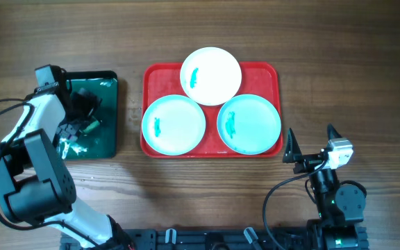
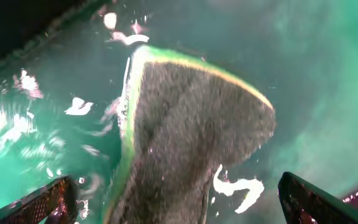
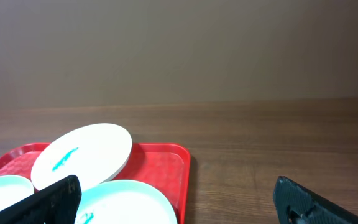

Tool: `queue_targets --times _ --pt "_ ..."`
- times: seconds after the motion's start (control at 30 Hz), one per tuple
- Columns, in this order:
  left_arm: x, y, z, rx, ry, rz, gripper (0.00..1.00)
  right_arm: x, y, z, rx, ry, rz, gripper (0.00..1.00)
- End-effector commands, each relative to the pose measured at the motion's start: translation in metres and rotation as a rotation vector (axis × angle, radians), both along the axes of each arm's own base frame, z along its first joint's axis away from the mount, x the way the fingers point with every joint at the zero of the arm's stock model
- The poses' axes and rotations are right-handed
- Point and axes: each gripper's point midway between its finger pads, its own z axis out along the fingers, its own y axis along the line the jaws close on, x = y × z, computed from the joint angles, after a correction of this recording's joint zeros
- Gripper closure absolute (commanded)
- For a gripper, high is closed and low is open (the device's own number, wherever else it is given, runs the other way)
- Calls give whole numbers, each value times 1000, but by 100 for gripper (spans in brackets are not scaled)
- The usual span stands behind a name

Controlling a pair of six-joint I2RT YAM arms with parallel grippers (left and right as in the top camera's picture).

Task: Clean dirty plates on tray and stack at the side
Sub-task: 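Scrub the sponge around in the soapy water with the left gripper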

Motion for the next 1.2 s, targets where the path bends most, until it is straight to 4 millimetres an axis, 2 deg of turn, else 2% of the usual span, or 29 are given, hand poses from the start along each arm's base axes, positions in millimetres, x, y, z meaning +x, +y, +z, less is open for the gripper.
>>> queue_targets --times 0.0,0.03,0.1,0.13,0.27,0.3,0.33,0.4,0.67,0.73,0.9,0.97,1.0,1.1,1.13,1.17 --pt "-16 2 -25 11 75 9 20 0 -1 0 -8 -3 -9 0" --pt "-16 2 -25 11 75 9 38 0 -1 0 -9 -3 -9 0" --pt "-17 2 -25 10 76 9 80 0 -1 0 -8 -3 -9 0" --pt "-17 2 -25 10 76 9 96 0 -1 0 -8 -3 -9 0" --pt "-16 2 -25 11 75 9 96 0 -1 0 -9 -3 -9 0" --pt "-16 2 -25 11 73 9 92 0 -1 0 -8 -3 -9 0" --pt "-15 2 -25 12 70 10 73 0 -1 0 -8 -3 -9 0" --pt "-12 4 -24 17 55 10 0 0 -1 0 -8 -3 -9 0" --pt "14 13 -17 58 -53 12 0 0 -1 0 -8 -3 -9 0" --pt "16 20 -16 92 -58 22 3 0 -1 0 -8 -3 -9 0" --pt "13 30 -15 148 -42 39 69 0 -1 0 -8 -3 -9 0" --pt "13 30 -15 148 -43 39 92 0 -1 0 -8 -3 -9 0" --pt "13 30 -15 148 -42 39 96 0 -1 0 -8 -3 -9 0" --pt "9 28 -16 142 -25 38 96 0 -1 0 -8 -3 -9 0" --pt "7 27 -17 139 -16 37 87 0 -1 0 -8 -3 -9 0" --pt "5 27 -18 136 -6 37 60 0 -1 0 -8 -3 -9 0"
